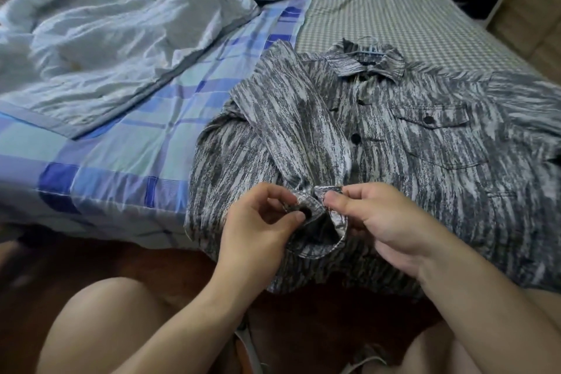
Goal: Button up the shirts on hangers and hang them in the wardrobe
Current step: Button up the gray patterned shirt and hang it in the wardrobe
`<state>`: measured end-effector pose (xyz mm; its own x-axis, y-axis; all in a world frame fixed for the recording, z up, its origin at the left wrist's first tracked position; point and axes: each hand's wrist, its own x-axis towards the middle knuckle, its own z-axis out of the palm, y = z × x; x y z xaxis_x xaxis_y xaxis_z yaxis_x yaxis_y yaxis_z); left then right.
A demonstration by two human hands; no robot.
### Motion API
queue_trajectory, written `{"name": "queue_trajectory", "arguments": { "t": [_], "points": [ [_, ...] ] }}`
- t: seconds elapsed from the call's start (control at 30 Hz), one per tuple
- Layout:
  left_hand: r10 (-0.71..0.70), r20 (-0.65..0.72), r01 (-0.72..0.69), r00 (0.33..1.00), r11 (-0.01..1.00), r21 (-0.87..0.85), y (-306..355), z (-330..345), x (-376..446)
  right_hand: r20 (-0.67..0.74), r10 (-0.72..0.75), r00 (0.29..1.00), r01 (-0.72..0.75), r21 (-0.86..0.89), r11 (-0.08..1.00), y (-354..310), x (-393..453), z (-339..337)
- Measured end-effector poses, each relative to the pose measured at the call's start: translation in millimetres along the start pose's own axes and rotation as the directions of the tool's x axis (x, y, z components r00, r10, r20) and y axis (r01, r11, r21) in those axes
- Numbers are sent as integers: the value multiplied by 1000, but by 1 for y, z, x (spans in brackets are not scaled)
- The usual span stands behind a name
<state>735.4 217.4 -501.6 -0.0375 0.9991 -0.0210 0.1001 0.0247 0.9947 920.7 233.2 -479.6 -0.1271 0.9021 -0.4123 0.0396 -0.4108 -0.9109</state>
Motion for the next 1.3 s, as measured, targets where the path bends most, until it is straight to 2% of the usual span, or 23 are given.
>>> {"name": "queue_trajectory", "arguments": {
  "t": [0.13, 0.2, 0.27, 0.33, 0.43, 0.57, 0.7, 0.83, 0.87, 0.93, 1.0, 1.07, 1.1, 1.17, 1.23, 1.3],
  "points": [
    [28, -22, -27, 999, 998, 59, -2, -2, -1, 65, -12, 998, 21, -141, 990, -7, -6, -4],
    [61, -72, -47, 996, 983, 176, -5, -4, 1, 91, -36, 995, 51, -175, 983, -12, -9, -9],
    [122, -96, -87, 988, 948, 306, -5, -2, 2, 39, -75, 996, 81, -157, 984, -10, -8, -9],
    [177, -76, -141, 981, 929, 341, -3, 6, -5, -46, -136, 990, 125, -190, 974, -2, -5, 0],
    [158, -81, -134, 984, 961, 242, -3, 14, -11, -87, -170, 982, 144, -249, 958, 10, -1, 12],
    [41, -110, -42, 993, 999, -6, -7, 11, -2, -36, -125, 992, 117, -173, 978, 8, 0, 5],
    [65, -90, -66, 994, 998, -11, -7, 13, -4, -13, -85, 996, 83, -114, 990, 9, -2, 3],
    [119, -95, -109, 988, 989, 103, -8, 15, -2, 8, -36, 999, 36, -52, 998, 4, -5, 1],
    [107, -101, -96, 989, 990, 103, -8, 15, -1, 58, -24, 998, 27, -54, 998, 1, -7, 2],
    [23, -103, -24, 994, 1000, -12, -9, 14, 0, 178, -14, 984, 41, -149, 988, -3, -10, 5],
    [-90, -64, 77, 994, 981, -180, -10, 14, -1, 192, -26, 981, 97, -370, 924, -4, -12, 7],
    [-190, 4, 180, 982, 925, -334, -11, 13, 1, 141, -166, 976, 217, -653, 726, -4, -11, 6],
    [-227, 45, 226, 973, 891, -394, -11, 11, 3, 152, -282, 947, 297, -744, 599, -3, -10, 4],
    [-256, 126, 286, 958, 849, -445, -10, 7, 7, 237, -481, 844, 457, -786, 416, -4, -8, -3],
    [-259, 193, 320, 946, 841, -437, -8, 2, 9, 314, -567, 762, 569, -741, 355, -3, -4, -8],
    [-265, 229, 341, 937, 841, -421, -6, -1, 11, 345, -593, 727, 619, -704, 350, -2, -1, -8]
  ]
}}
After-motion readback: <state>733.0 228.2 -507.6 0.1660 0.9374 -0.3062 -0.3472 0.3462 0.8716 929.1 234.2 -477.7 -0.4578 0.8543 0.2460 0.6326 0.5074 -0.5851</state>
